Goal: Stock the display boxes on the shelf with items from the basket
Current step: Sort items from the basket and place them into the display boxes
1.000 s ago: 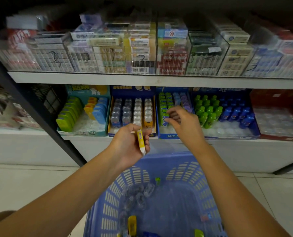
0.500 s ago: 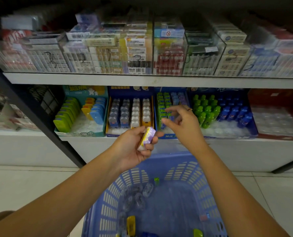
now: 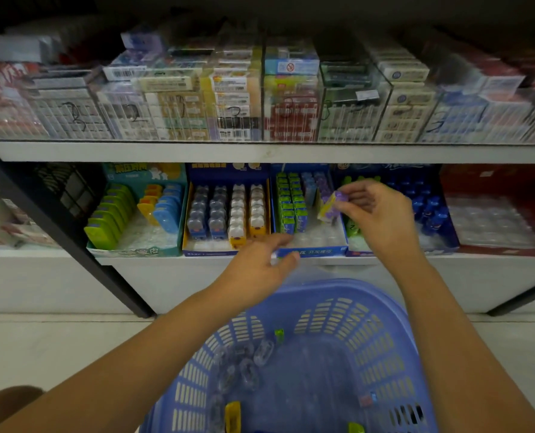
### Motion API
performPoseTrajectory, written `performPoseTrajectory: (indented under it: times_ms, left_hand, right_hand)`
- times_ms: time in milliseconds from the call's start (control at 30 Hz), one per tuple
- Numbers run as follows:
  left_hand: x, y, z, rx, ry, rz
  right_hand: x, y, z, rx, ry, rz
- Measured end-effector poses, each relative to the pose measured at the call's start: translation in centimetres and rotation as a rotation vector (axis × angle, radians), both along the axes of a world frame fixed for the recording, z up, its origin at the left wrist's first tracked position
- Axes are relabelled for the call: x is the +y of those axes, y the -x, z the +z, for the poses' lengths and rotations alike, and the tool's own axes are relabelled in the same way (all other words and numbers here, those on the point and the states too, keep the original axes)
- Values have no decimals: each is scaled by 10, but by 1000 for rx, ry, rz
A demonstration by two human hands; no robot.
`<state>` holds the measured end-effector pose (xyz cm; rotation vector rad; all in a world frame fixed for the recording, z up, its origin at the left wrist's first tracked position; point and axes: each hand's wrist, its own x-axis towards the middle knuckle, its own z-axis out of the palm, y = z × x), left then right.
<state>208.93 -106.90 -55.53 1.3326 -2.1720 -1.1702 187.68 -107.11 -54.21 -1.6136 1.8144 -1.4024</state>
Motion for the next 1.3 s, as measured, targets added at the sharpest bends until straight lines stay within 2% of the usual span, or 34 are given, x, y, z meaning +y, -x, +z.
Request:
performPoseTrajectory:
  times_ms: [133, 433, 567, 633, 700, 800, 900, 967, 1033, 1100, 1233, 1300]
  left_hand:
    - [1, -2, -15, -266, 276, -230]
    - [-6, 2, -28, -419, 351, -328]
    - [-9, 4, -27, -435, 359, -336]
    - [-10, 5, -27, -440, 356, -338]
    - [-11, 5, -28, -447, 368, -344]
    - [-10, 4, -28, -461, 366, -349]
    - [-4, 3, -27, -359, 357, -309]
    - [4, 4, -32, -222, 414, -261]
    - [16, 7, -45, -169, 396, -233]
    - [33, 7, -70, -213, 262, -224]
    - [64, -9, -132, -616, -18, -385]
    - [78, -18, -158, -739, -137, -410]
  right_hand:
    - [-6, 14, -14, 157, -33, -24]
    - [-17, 16, -24, 322, -31, 14]
    - [-22, 17, -35, 253, -103, 18]
    - [-22, 14, -40, 239, -68, 1]
    - [-24, 11, -40, 262, -51, -19]
    - [-23, 9, -35, 346, -129, -11]
    - [-11, 6, -27, 463, -179, 9]
    - [4, -2, -21, 390, -175, 24]
    - [22, -16, -25, 339, -306, 139]
    - [41, -31, -46, 447, -558, 348]
    - [92, -49, -128, 807, -1107, 696]
    - [119, -45, -171, 894, -1302, 799]
